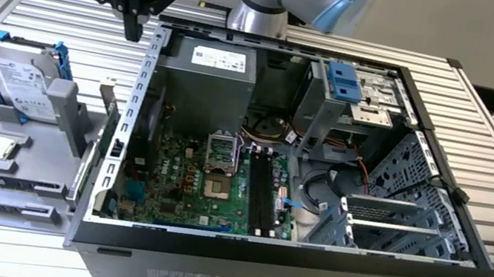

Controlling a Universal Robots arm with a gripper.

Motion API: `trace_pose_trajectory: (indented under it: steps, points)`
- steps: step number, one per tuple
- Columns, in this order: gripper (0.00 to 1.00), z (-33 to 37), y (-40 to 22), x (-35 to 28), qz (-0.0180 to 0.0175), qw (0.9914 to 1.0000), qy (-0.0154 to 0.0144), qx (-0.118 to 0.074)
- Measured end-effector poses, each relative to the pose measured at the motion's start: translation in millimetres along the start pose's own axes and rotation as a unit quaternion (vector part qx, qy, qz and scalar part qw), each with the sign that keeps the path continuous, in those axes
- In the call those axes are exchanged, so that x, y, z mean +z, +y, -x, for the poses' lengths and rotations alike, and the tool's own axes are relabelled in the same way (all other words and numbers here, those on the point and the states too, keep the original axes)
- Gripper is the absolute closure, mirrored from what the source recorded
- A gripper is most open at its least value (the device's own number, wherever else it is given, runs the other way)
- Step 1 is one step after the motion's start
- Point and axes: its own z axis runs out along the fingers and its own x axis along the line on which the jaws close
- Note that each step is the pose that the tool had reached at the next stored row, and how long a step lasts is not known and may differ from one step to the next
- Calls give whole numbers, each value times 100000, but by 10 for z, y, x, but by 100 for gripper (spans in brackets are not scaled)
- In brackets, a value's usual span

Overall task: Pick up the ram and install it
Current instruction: 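Reach for the ram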

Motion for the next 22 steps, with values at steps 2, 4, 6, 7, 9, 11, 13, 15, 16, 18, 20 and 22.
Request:
trace_pose_trajectory:
  steps: [2, 4, 6, 7, 9, 11, 13, 15, 16, 18, 20, 22]
  points:
    - [100, -51, -9, -2, -1, 100000, 1, -26]
    - [100, -101, -18, -3, 1, 100000, 1, -52]
    - [100, -151, -27, -5, -1, 100000, 5, -79]
    - [100, -177, -31, -6, -1, 100000, 6, -92]
    - [100, -227, -39, -7, -1, 100000, 7, -111]
    - [100, -278, -47, -9, 2, 100000, 7, -131]
    - [100, -328, -55, -10, 0, 100000, 9, -147]
    - [100, -377, -63, -12, 1, 100000, 11, -165]
    - [100, -403, -68, -12, 2, 100000, 8, -171]
    - [100, -461, -76, -14, 4, 100000, 6, -183]
    - [100, -516, -83, -15, 2, 100000, 9, -195]
    - [100, -571, -90, -16, 1, 100000, 11, -210]
